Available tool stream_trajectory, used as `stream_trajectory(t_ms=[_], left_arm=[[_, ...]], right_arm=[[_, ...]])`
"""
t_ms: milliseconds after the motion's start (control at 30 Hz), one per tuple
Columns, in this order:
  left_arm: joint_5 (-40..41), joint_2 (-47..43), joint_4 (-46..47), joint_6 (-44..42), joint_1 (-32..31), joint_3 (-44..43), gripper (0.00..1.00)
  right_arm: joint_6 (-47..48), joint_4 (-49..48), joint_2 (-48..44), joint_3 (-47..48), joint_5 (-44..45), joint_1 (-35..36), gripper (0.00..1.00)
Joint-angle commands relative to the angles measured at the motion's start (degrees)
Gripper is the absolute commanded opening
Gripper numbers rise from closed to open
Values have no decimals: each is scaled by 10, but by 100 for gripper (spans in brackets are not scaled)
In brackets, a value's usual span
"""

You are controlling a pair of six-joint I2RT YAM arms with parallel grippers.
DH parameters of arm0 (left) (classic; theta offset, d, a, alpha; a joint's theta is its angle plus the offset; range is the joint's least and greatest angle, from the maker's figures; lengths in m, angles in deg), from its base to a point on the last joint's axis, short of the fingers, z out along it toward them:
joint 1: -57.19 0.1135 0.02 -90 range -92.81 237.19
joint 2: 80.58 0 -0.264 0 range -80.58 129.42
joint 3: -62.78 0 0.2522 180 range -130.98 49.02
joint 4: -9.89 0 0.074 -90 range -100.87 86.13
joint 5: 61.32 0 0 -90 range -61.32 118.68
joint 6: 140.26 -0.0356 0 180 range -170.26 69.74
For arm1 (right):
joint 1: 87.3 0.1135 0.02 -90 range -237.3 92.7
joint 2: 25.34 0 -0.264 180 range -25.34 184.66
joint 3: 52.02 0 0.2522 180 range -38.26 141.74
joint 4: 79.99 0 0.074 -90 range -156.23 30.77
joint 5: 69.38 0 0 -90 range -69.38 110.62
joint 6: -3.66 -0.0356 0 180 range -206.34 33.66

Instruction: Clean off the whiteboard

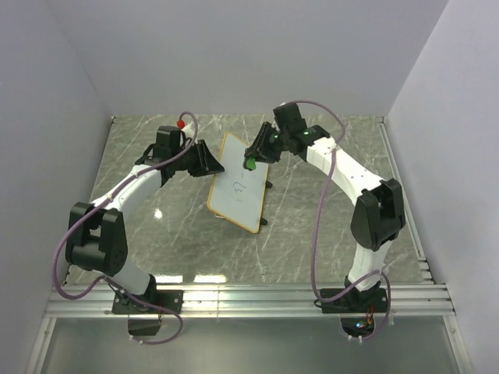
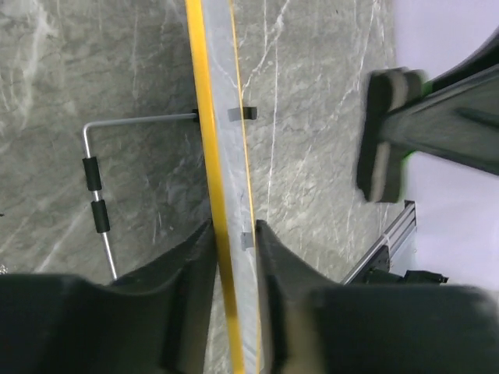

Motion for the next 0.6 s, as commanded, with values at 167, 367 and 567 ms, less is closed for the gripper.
stream_trajectory(t_ms=[167, 367, 567], left_arm=[[6, -7, 11, -17, -6, 4, 10], [23, 3, -10, -30, -6, 6, 0], [31, 11, -19, -36, -6, 2, 0]], right_arm=[[-47, -49, 63, 49, -32, 47, 0], [-75, -74, 90, 46, -30, 80, 0], [-84, -106, 83, -44, -17, 112, 0]])
